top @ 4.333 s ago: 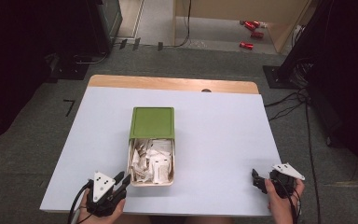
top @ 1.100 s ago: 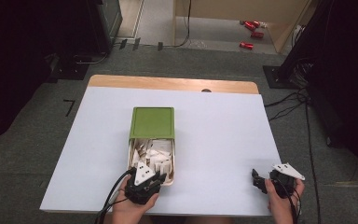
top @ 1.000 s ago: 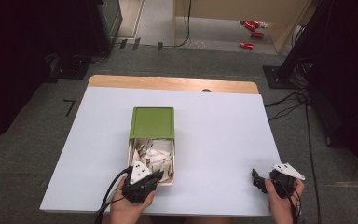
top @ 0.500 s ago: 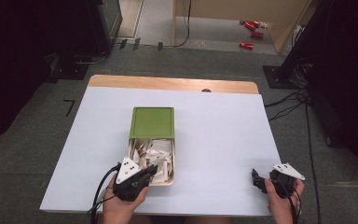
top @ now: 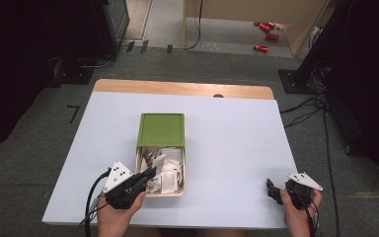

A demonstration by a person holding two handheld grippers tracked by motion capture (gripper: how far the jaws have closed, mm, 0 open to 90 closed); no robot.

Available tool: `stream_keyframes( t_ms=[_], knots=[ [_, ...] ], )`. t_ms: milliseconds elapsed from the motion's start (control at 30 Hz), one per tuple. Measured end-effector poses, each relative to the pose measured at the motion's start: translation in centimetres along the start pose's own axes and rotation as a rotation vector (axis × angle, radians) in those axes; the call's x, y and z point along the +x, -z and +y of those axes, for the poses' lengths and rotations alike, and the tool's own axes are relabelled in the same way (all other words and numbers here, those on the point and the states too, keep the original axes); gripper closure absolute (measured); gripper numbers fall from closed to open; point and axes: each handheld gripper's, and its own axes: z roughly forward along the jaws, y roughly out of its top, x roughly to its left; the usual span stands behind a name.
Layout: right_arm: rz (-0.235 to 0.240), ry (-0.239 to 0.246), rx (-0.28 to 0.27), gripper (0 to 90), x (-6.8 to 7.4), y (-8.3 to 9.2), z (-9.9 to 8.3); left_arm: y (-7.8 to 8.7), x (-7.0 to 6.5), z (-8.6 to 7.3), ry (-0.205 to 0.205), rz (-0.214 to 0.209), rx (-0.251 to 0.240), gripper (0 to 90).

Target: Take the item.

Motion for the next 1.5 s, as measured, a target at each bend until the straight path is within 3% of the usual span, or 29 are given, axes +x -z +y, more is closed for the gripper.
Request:
stream_keyframes(
  t_ms=[967, 1267, 1500],
  knots=[
    [0.0, 0.001, 0.001, 12.1, 0.0, 0.0, 0.0, 3.0, 4.8, 0.7, 0.074, 0.125, -0.088, 90.0],
    [0.0, 0.0, 0.001, 12.1, 0.0, 0.0, 0.0, 3.3, 7.1, 0.0, 0.105, 0.183, -0.089, 90.0],
    [0.0, 0.0, 0.001, 12.1, 0.0, 0.0, 0.0, 2.5, 9.1, -1.5, 0.135, 0.214, -0.071, 90.0]
  ],
)
